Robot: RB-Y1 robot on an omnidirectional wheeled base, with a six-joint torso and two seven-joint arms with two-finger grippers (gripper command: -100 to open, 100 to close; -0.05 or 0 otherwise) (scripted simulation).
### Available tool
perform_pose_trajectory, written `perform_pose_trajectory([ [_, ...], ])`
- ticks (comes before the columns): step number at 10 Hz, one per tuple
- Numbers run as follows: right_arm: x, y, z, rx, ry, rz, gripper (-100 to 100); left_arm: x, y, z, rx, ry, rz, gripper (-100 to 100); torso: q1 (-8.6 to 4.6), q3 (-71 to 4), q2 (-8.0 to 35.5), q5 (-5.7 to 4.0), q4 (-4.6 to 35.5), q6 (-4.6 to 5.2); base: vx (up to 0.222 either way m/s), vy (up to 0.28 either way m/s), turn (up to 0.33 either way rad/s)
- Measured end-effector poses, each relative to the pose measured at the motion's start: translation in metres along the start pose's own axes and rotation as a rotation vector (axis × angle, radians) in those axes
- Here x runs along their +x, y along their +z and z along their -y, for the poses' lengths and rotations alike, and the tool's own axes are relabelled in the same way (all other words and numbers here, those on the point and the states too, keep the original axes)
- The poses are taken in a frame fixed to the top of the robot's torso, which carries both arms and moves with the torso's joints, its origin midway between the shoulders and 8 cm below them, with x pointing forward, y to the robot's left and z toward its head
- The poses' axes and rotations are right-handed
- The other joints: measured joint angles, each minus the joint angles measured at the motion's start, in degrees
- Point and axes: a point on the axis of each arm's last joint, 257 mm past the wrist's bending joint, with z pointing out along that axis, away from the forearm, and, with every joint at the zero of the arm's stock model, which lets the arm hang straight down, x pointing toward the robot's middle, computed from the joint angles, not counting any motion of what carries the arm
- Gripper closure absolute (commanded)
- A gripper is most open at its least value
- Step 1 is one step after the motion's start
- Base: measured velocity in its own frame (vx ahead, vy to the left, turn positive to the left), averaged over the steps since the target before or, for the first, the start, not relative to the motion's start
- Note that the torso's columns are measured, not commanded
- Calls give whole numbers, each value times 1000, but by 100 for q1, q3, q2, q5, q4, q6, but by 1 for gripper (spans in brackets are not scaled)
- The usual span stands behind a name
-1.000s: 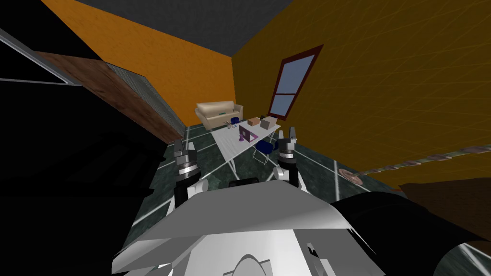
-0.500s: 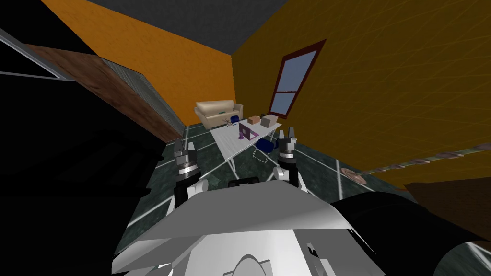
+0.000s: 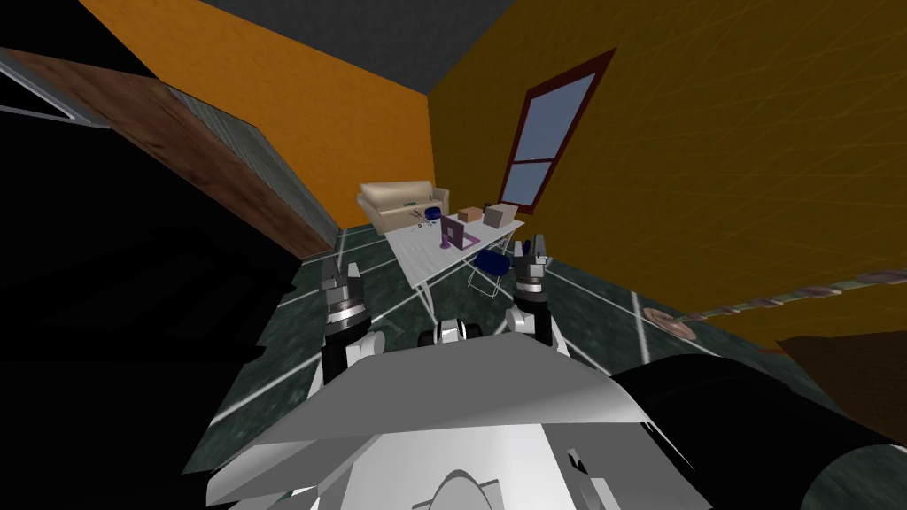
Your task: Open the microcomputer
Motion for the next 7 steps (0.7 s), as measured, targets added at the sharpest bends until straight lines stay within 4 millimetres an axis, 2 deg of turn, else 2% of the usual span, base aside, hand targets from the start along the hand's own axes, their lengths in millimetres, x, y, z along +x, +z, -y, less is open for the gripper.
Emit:
perform_pose_trajectory([
  [7,24,-4,30,29,-268,-212,-100,0,0,0,0,0,0,0,1,-143,75,0,80,0,26,13,85],
])
